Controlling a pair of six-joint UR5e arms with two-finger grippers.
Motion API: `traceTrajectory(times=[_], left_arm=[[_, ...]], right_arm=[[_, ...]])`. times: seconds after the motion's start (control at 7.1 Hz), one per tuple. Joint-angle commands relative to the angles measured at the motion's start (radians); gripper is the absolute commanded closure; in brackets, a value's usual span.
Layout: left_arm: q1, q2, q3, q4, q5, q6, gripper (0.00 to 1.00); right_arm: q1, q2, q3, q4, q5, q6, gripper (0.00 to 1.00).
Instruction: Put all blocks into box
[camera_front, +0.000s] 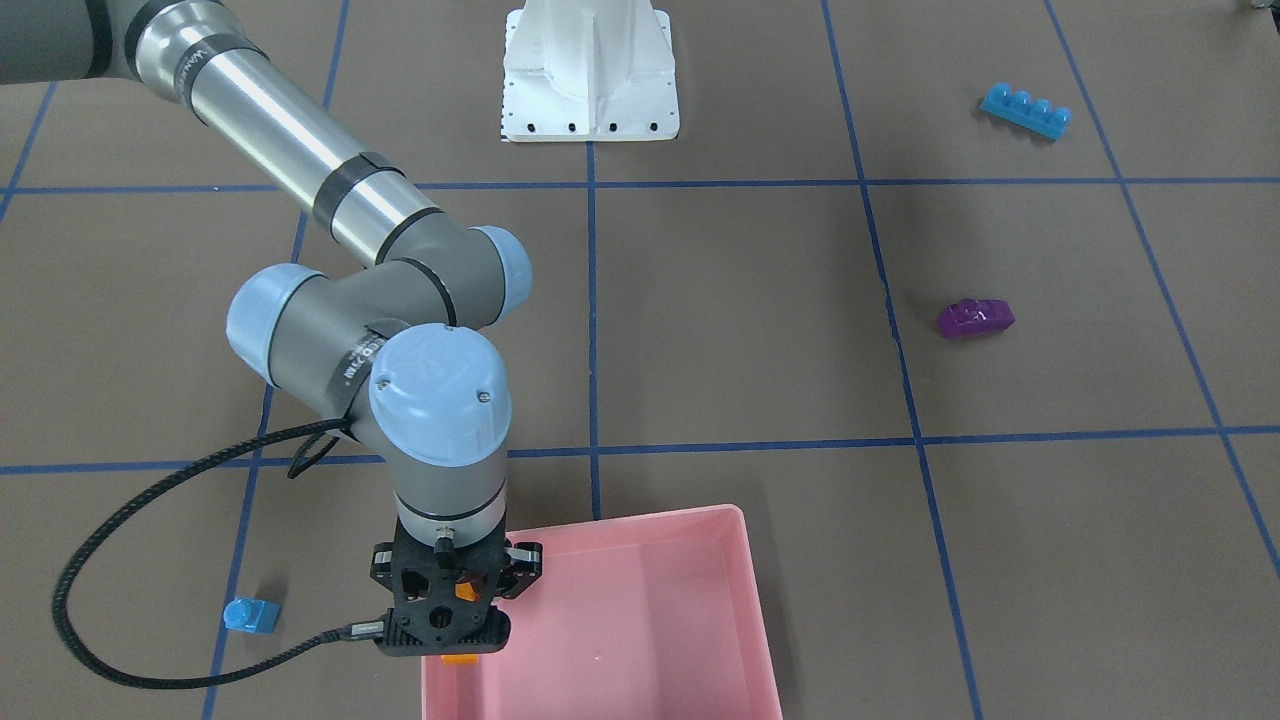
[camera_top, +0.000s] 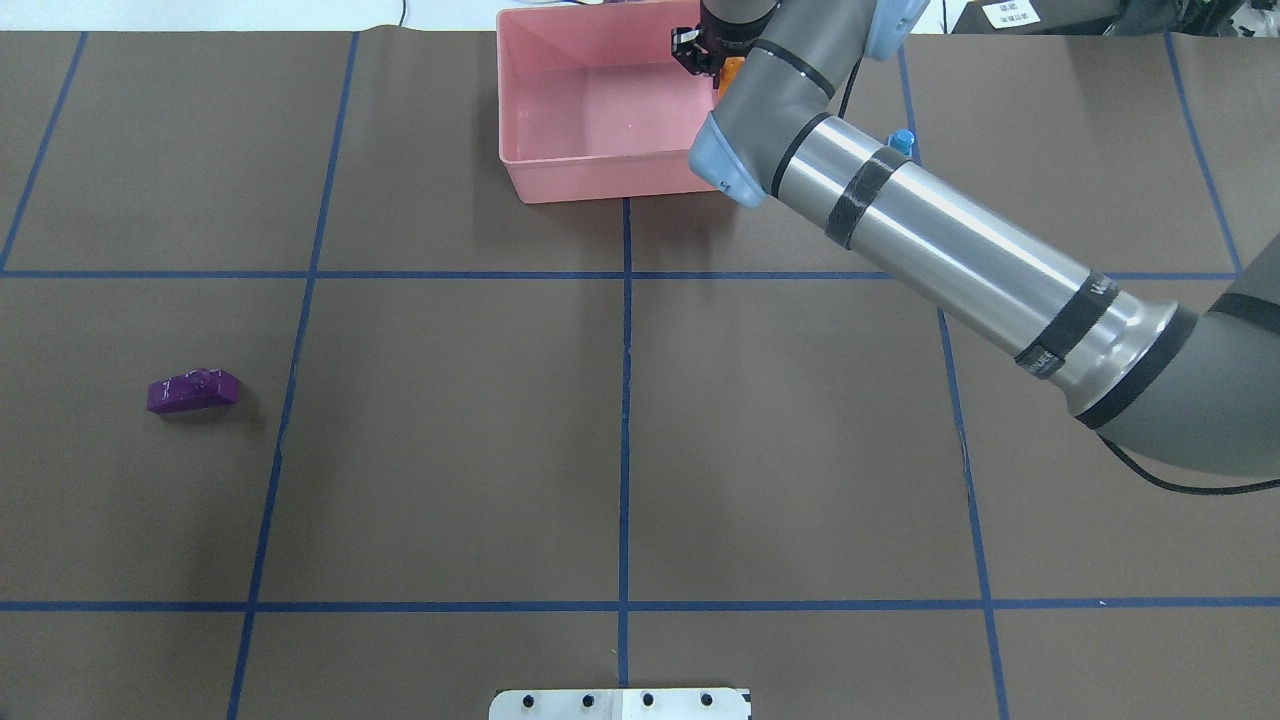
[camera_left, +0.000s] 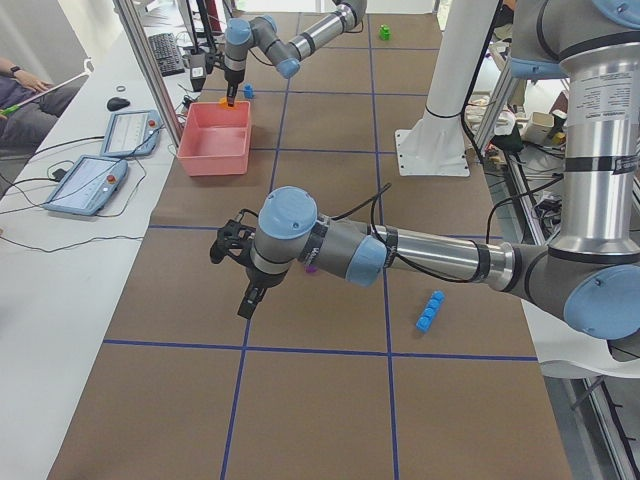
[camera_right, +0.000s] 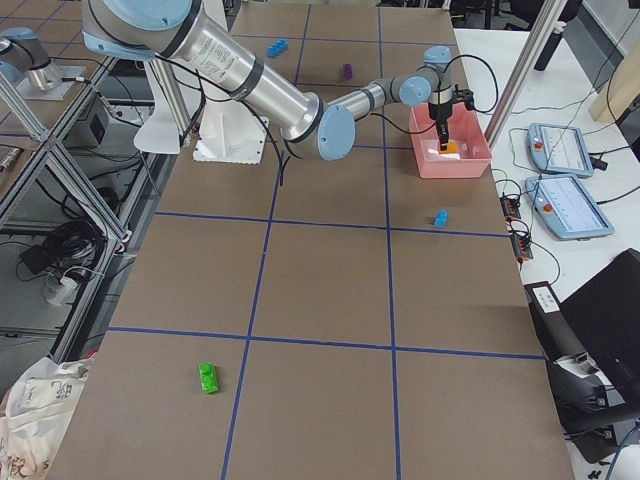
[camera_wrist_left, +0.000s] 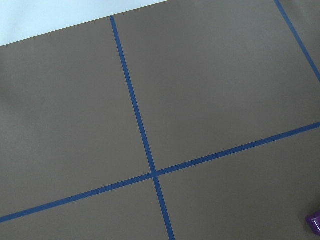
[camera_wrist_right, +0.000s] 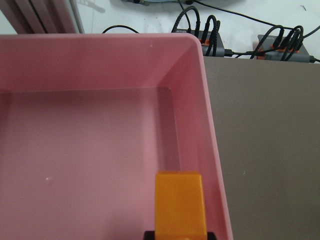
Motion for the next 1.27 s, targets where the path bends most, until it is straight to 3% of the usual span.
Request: traceTrajectory(times=[0.0, 0.14, 0.28, 0.56, 0.7, 0.85, 0.99, 1.13], left_arm=[[0.000, 0.001, -0.001, -0.002, 0.000, 0.000, 0.00], [0.000, 0.001, -0.001, -0.002, 0.000, 0.000, 0.00], [0.000, 0.003, -0.001, -0.004, 0.000, 0.000, 0.00], [0.000, 0.004, -0.010, -0.010, -0.002, 0.003, 0.00], [0.002, 0.007, -0.005, -0.053, -0.027, 0.003, 0.00], [0.002, 0.015, -0.004, -0.143, -0.085, 0.004, 0.00], [0.020, 0.042, -0.002, -0.229, -0.133, 0.000, 0.00], [0.113, 0.035, -0.019, -0.237, -0.133, -0.002, 0.00]], right_arm=[[-0.020, 0.015, -0.024, 0.021, -0.030, 0.015, 1.00], [-0.021, 0.015, -0.024, 0.021, -0.030, 0.042, 0.19], [-0.025, 0.015, -0.022, 0.021, -0.027, 0.057, 0.01], [-0.009, 0.013, 0.016, 0.009, -0.003, 0.030, 0.00], [0.026, 0.002, 0.074, -0.030, 0.094, -0.005, 0.00], [0.058, -0.017, 0.181, -0.139, 0.162, -0.060, 0.00], [0.080, -0.112, 0.361, -0.227, 0.192, -0.115, 0.00], [0.100, -0.257, 0.539, -0.243, 0.230, -0.138, 0.00]])
